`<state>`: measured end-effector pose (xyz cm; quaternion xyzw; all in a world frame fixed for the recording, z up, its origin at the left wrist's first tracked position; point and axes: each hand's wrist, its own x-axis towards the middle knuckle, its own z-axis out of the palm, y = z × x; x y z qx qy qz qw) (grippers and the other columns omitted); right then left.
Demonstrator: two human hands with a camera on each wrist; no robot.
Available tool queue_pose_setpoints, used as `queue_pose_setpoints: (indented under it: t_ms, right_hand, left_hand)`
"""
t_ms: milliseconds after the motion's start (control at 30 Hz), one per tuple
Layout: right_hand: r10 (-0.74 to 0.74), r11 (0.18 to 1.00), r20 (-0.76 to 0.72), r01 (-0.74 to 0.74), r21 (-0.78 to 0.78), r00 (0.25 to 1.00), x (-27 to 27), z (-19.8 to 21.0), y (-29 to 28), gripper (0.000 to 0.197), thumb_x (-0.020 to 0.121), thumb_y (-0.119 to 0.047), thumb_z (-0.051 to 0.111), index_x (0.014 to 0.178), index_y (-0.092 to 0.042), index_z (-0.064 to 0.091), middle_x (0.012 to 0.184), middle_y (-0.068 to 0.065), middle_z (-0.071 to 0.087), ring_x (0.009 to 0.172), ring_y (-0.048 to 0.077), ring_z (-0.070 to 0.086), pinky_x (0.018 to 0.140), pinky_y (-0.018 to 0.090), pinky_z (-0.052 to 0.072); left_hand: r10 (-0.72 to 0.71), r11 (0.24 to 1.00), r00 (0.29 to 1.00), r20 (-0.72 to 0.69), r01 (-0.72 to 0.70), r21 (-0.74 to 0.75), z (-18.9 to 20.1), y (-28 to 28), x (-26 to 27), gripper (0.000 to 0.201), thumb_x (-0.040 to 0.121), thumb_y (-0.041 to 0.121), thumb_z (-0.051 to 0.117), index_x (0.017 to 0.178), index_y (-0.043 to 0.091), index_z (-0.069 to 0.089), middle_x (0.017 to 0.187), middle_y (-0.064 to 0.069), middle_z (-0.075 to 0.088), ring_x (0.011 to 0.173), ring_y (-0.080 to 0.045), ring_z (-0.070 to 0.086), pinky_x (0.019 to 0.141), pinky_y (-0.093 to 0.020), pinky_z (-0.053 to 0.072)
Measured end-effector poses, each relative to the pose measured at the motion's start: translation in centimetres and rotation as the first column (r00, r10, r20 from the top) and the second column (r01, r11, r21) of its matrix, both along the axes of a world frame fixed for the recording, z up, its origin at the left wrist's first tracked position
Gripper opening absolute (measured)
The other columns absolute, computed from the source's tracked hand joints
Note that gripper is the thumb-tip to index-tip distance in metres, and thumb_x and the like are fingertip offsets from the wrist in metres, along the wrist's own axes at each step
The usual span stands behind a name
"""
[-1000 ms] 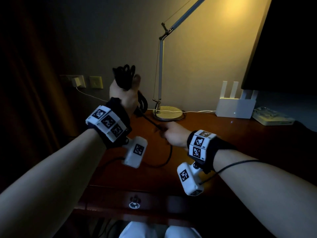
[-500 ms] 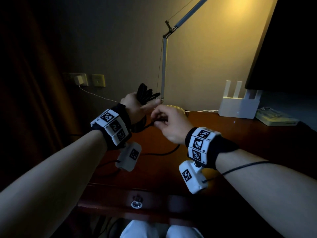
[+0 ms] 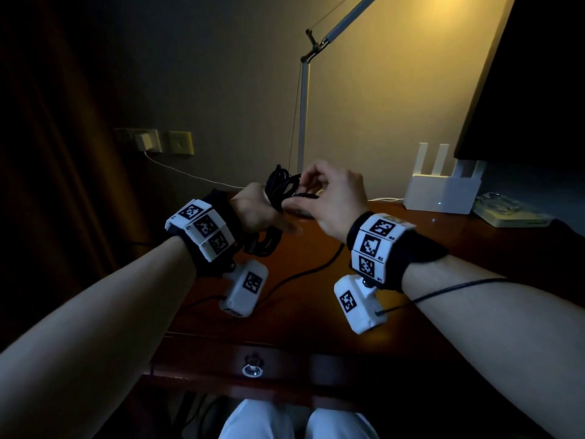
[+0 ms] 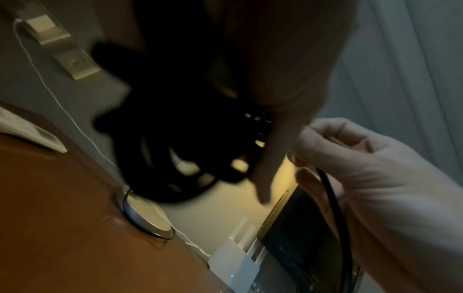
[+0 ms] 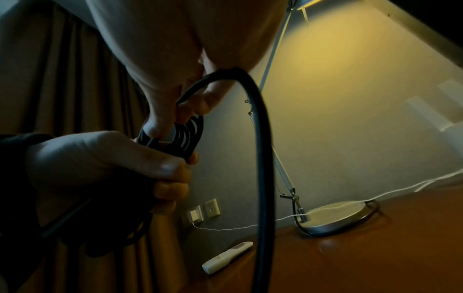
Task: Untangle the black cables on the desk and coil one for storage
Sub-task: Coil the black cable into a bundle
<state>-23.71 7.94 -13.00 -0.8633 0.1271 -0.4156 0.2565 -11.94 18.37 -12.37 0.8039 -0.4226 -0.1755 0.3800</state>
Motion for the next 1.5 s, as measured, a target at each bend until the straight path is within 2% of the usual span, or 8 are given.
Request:
queue_pose_setpoints:
  t_ms: [167, 367, 633, 767, 933, 1100, 1333, 1500]
  right_hand:
    - [0.086, 0.964, -0.025, -0.077, 0.256, 0.996, -0.1, 0.0, -0.9, 0.007, 0.093, -0.022, 0.062, 0.096, -0.019, 0.057, 0.081, -0.002, 0.07, 0.067, 0.012, 0.066, 0.056, 0.025, 0.055]
    - [0.306, 0.853, -0.079, -0.237, 0.466, 0.949, -0.4, -1.1, -1.1, 0.014, 0.098, -0.008, 0.049, 0.111, -0.013, 0.052, 0.075, 0.0, 0.065, 0.066, 0.009, 0.06, 0.081, 0.044, 0.059]
    - [0.286, 0.867, 0.212, -0.347, 0.359, 0.934, 0.4, 1.0, -1.3, 0.021, 0.097, -0.015, 0.056, 0.112, -0.022, 0.069, 0.071, 0.0, 0.063, 0.06, 0.006, 0.057, 0.059, 0.029, 0.054]
    - [0.105, 0.865, 0.198, -0.188, 0.465, 0.975, 0.8, 0.9, -1.9, 0.033, 0.085, -0.046, 0.066, 0.089, -0.014, 0.074, 0.061, -0.005, 0.062, 0.054, 0.013, 0.058, 0.056, 0.028, 0.05]
    - [0.234, 0.69, 0.066, -0.214, 0.692, 0.97, 0.5, 0.3, -2.7, 0.076, 0.065, -0.074, 0.057, 0.089, -0.004, 0.071, 0.055, -0.003, 0.059, 0.052, 0.011, 0.051, 0.055, 0.023, 0.044]
    - [0.285, 0.314, 0.446, -0.522, 0.793, 0.849, 0.2, 0.6, -3.1, 0.025, 0.092, -0.02, 0.046, 0.09, -0.001, 0.061, 0.065, 0.004, 0.048, 0.061, 0.015, 0.039, 0.062, 0.028, 0.034]
    - [0.218, 0.571, 0.255, -0.335, 0.749, 0.942, 1.5, 0.2, -1.9, 0.018, 0.094, -0.024, 0.06, 0.099, -0.006, 0.06, 0.081, 0.013, 0.067, 0.064, 0.017, 0.06, 0.058, 0.03, 0.05]
    - [0.169, 0.707, 0.107, -0.196, 0.68, 0.98, 1.4, -0.2, -1.0, 0.013, 0.094, -0.025, 0.059, 0.085, -0.015, 0.061, 0.061, -0.004, 0.065, 0.051, 0.012, 0.062, 0.055, 0.033, 0.05]
  left_hand:
    - [0.401, 0.897, 0.9, -0.172, -0.424, -0.123, -0.1, -0.4, 1.3, 0.05, 0.07, 0.034, 0.084, 0.108, 0.009, 0.064, 0.097, -0.006, 0.068, 0.086, -0.02, 0.065, 0.076, -0.033, 0.056]
    - [0.501, 0.839, 0.829, -0.25, -0.536, -0.095, -0.2, -0.2, 1.2, 0.062, 0.071, 0.04, 0.08, 0.119, 0.006, 0.059, 0.098, -0.008, 0.065, 0.092, -0.026, 0.064, 0.085, -0.04, 0.054]
    - [0.254, 0.955, 0.929, -0.268, -0.285, -0.084, -0.3, -0.4, 0.0, 0.04, 0.07, 0.044, 0.08, 0.083, 0.011, 0.06, 0.082, -0.009, 0.067, 0.069, -0.02, 0.063, 0.063, -0.032, 0.052]
    - [0.038, 0.986, 0.924, -0.381, -0.096, -0.135, -0.2, -0.1, -0.8, 0.03, 0.078, 0.035, 0.074, 0.062, 0.014, 0.059, 0.061, -0.008, 0.059, 0.051, -0.021, 0.053, 0.053, -0.027, 0.041]
    - [-0.029, 0.956, 0.857, -0.515, -0.127, -0.265, 0.4, 0.1, -1.1, 0.033, 0.083, 0.029, 0.068, 0.054, 0.016, 0.058, 0.056, -0.004, 0.051, 0.05, -0.019, 0.052, 0.05, -0.027, 0.039]
    - [-0.072, 0.929, 0.756, -0.65, -0.187, -0.321, 0.4, 0.3, -0.6, 0.025, 0.085, 0.028, 0.064, 0.062, 0.016, 0.064, 0.057, 0.001, 0.05, 0.057, -0.017, 0.051, 0.056, -0.026, 0.04]
    - [-0.283, 0.921, 0.674, -0.683, -0.008, -0.39, 1.5, 0.9, -3.0, 0.022, 0.091, 0.021, 0.05, 0.071, 0.012, 0.051, 0.069, -0.005, 0.046, 0.056, -0.016, 0.049, 0.053, -0.024, 0.042]
    - [-0.208, 0.918, 0.701, -0.683, -0.102, -0.384, 1.7, 0.4, -3.5, 0.016, 0.081, 0.021, 0.066, 0.082, 0.006, 0.061, 0.068, -0.006, 0.052, 0.059, -0.02, 0.052, 0.055, -0.028, 0.045]
